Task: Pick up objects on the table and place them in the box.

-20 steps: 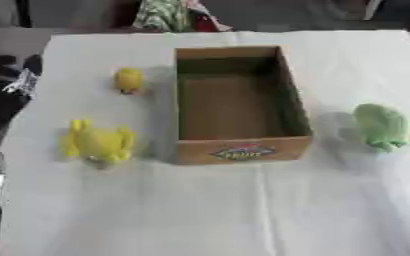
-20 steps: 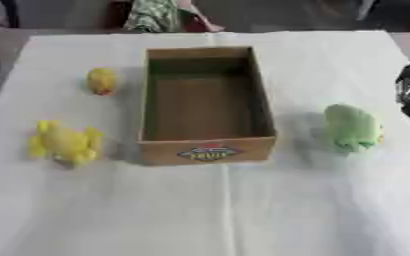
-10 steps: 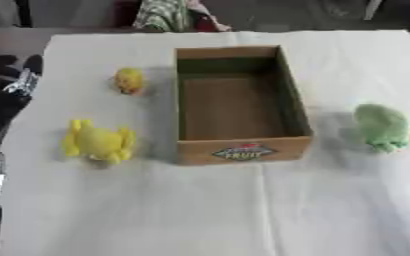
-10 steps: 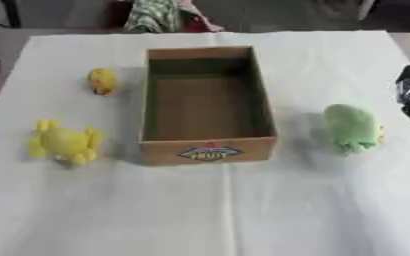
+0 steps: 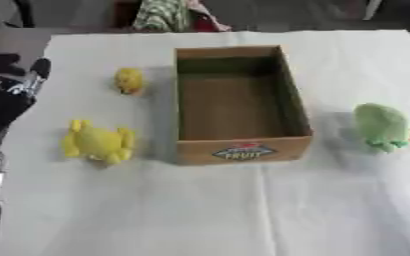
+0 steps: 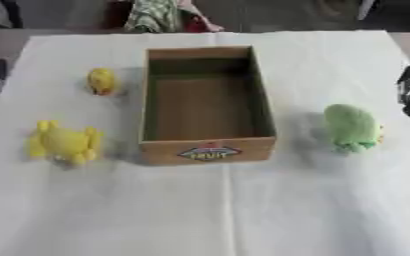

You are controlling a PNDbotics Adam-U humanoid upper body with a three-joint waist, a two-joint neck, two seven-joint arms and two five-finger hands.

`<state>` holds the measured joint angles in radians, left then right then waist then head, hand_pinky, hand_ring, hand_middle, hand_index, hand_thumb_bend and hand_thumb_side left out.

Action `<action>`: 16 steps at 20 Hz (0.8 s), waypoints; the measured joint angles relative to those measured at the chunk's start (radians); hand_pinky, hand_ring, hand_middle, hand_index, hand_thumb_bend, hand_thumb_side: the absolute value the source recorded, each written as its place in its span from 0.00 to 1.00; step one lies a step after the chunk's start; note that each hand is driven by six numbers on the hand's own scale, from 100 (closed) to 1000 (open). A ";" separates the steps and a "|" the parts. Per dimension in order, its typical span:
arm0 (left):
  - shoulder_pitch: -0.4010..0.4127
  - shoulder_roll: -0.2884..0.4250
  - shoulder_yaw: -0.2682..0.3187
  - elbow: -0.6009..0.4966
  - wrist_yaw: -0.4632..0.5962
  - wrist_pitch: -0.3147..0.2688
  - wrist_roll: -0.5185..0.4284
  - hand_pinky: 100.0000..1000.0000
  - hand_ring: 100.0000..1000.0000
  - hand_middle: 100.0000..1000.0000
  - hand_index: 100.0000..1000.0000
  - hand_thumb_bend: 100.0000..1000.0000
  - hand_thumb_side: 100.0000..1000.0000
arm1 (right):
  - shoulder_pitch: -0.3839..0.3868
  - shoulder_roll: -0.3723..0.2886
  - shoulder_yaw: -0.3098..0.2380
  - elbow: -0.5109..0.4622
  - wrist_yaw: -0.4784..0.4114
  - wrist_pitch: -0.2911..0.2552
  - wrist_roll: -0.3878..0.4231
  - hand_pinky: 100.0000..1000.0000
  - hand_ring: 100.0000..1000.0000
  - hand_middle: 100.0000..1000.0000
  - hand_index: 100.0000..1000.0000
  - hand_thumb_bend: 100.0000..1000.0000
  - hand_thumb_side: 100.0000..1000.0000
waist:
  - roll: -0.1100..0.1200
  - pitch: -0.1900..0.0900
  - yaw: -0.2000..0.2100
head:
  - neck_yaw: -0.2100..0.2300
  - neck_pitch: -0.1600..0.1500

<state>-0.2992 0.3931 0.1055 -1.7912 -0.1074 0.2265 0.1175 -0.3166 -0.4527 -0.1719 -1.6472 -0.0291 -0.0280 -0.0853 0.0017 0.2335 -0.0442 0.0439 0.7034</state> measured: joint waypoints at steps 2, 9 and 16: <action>0.001 0.048 -0.027 0.006 -0.025 -0.011 -0.033 0.57 0.42 0.48 0.67 0.54 0.26 | 0.000 0.000 0.000 0.000 0.000 0.001 0.001 0.66 0.75 0.75 0.78 0.00 0.04 | 0.004 -0.001 -0.004 | 0.002 0.000; -0.002 0.234 -0.149 0.043 -0.069 -0.055 -0.156 0.58 0.44 0.48 0.68 0.51 0.25 | 0.000 0.000 0.007 0.000 0.000 0.003 0.006 0.66 0.75 0.74 0.78 0.00 0.04 | 0.011 -0.009 -0.017 | 0.008 0.000; -0.032 0.323 -0.219 0.070 -0.084 -0.072 -0.294 0.58 0.46 0.50 0.69 0.48 0.21 | 0.000 0.000 0.012 0.000 0.000 0.004 0.010 0.66 0.75 0.74 0.78 0.00 0.01 | 0.011 -0.013 -0.018 | 0.012 0.000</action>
<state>-0.3308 0.7158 -0.1134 -1.7207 -0.1909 0.1549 -0.1760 -0.3169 -0.4531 -0.1597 -1.6472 -0.0291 -0.0240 -0.0754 0.0128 0.2209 -0.0625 0.0554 0.7036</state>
